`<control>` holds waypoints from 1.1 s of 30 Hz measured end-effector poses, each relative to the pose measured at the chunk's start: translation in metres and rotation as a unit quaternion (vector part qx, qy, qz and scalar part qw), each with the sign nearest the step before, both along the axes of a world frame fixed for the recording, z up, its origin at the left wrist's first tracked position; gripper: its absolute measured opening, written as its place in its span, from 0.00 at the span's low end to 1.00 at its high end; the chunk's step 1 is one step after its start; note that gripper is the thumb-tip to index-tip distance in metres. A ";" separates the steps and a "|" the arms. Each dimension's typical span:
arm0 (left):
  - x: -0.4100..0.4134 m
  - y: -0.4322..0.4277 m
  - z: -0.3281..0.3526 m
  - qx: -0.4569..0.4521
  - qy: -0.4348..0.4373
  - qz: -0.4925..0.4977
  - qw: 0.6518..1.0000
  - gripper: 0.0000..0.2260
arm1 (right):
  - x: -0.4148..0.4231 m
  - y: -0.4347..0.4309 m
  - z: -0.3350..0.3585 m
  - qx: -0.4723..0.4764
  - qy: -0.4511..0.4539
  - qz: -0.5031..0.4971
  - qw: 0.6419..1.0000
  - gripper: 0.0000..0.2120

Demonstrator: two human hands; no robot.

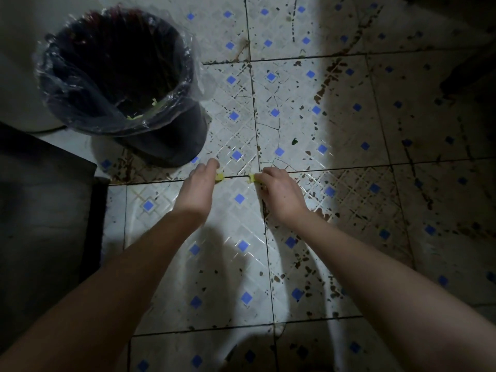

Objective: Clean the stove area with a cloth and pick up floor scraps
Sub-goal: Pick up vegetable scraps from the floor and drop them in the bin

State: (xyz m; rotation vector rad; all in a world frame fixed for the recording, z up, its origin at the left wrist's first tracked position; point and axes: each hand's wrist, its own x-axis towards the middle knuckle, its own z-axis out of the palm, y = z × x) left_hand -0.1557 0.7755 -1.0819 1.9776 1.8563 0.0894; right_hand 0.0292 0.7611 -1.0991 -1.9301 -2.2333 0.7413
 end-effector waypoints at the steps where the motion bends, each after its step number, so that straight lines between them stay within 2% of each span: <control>1: -0.001 -0.001 -0.003 0.004 0.008 0.000 1.000 0.22 | 0.000 -0.001 0.000 -0.004 -0.006 0.002 1.000 0.19; 7: 0.002 -0.007 -0.011 0.020 0.020 0.010 1.000 0.14 | 0.000 -0.003 0.007 -0.048 -0.014 0.020 0.999 0.24; 17: -0.005 -0.019 -0.005 0.013 0.020 0.015 1.000 0.17 | 0.000 -0.003 0.004 -0.019 0.019 0.006 1.000 0.16; 22: -0.010 -0.024 0.008 0.013 0.047 -0.018 0.999 0.18 | 0.008 -0.007 0.009 -0.004 0.016 -0.020 1.000 0.13; 28: -0.010 -0.025 0.033 0.002 0.049 -0.034 0.998 0.14 | 0.021 -0.011 0.028 0.004 -0.005 -0.019 1.000 0.17; 33: -0.007 -0.023 0.051 0.006 0.047 -0.049 0.998 0.15 | 0.026 -0.013 0.040 0.017 0.004 -0.048 0.999 0.16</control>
